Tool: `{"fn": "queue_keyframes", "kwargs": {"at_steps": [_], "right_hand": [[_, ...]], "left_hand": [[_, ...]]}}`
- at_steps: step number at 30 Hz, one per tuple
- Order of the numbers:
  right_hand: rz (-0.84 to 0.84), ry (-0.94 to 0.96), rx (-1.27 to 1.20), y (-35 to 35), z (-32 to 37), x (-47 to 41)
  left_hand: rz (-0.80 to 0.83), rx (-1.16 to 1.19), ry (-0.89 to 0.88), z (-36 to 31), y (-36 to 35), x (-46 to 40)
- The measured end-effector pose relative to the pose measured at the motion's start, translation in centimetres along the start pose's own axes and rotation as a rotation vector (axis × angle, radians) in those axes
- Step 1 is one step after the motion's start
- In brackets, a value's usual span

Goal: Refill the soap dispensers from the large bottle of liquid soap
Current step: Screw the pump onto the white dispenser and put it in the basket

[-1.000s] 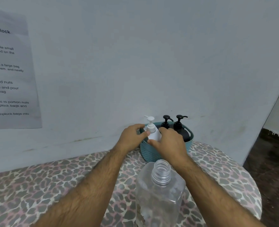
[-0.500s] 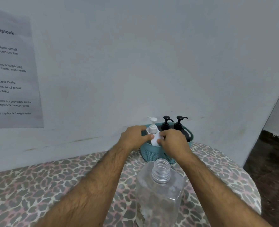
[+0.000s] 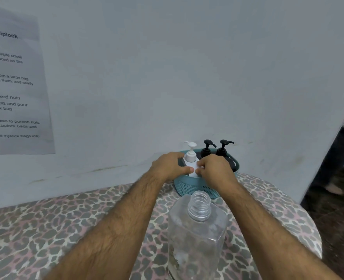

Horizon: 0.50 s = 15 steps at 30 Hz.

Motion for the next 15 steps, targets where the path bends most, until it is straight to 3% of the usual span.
{"fn": "queue_keyframes", "kwargs": {"at_steps": [3, 6, 9, 12, 15], "right_hand": [[-0.017, 0.016, -0.011, 0.0, 0.1, 0.2], [-0.069, 0.045, -0.034, -0.1, 0.1, 0.5], [-0.226, 0.064, -0.173, -0.2, -0.4, 1.3], [-0.429, 0.078, -0.338, 0.5, 0.0, 3.8], [-0.394, 0.057, -0.675, 0.9, 0.9, 7.1]], "left_hand": [[-0.059, -0.019, 0.003, 0.1, -0.3, 0.7], [-0.242, -0.039, -0.058, -0.3, -0.2, 2.4], [-0.353, 0.163, -0.095, -0.1, 0.1, 4.4], [-0.338, 0.342, -0.087, 0.9, 0.1, 6.8], [-0.285, 0.522, -0.07, 2.0, -0.5, 9.8]]}}
Point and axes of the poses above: each hand's wrist, its own x-axis away from the middle knuckle, its own y-axis out of the back of the hand, z = x × y, the point moved 1 cm from there along -x, towards the middle knuckle, and after that the axes turned 7 degrees about y, right-handed, at the moved point
